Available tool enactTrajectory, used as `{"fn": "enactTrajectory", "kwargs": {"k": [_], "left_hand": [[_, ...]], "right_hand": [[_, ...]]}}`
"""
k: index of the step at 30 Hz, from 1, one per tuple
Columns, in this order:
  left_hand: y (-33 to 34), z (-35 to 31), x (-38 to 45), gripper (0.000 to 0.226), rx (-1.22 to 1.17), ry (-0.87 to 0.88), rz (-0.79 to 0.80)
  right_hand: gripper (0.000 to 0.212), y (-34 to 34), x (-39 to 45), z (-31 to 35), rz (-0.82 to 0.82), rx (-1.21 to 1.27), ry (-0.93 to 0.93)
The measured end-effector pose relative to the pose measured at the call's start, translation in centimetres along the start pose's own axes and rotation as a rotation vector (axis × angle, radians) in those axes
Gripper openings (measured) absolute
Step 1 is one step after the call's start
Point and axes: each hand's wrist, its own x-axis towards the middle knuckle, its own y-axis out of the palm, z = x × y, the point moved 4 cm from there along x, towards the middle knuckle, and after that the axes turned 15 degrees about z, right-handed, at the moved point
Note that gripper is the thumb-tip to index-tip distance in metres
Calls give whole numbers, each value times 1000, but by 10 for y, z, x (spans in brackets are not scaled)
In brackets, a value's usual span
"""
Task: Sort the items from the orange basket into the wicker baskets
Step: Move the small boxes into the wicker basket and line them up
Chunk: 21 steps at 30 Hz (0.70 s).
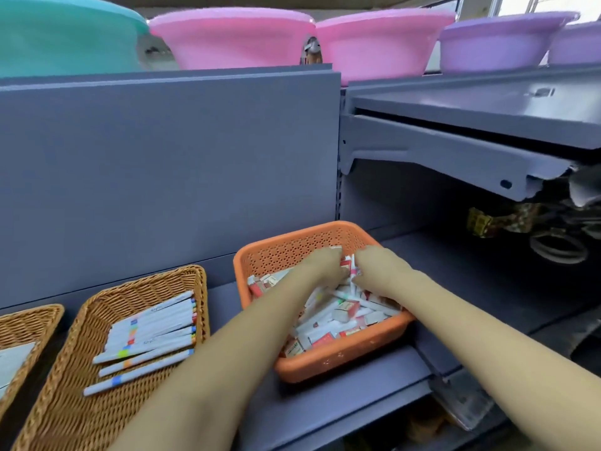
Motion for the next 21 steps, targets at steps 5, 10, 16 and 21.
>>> {"fn": "enactTrajectory", "kwargs": {"k": [5,10,16,21], "left_hand": [[7,7,12,31,-205,-32,13],[11,19,12,14,-521,-23,85],[11,13,2,21,-659,-11,113],[5,20,-5,6,-840,8,133]], "right_hand": [[22,10,2,2,39,-75,-12],[24,12,-5,2,95,-118,-31],[23,10,-13,5,45,-124,-20],[26,1,-20,7,-132,-102,-34]]}}
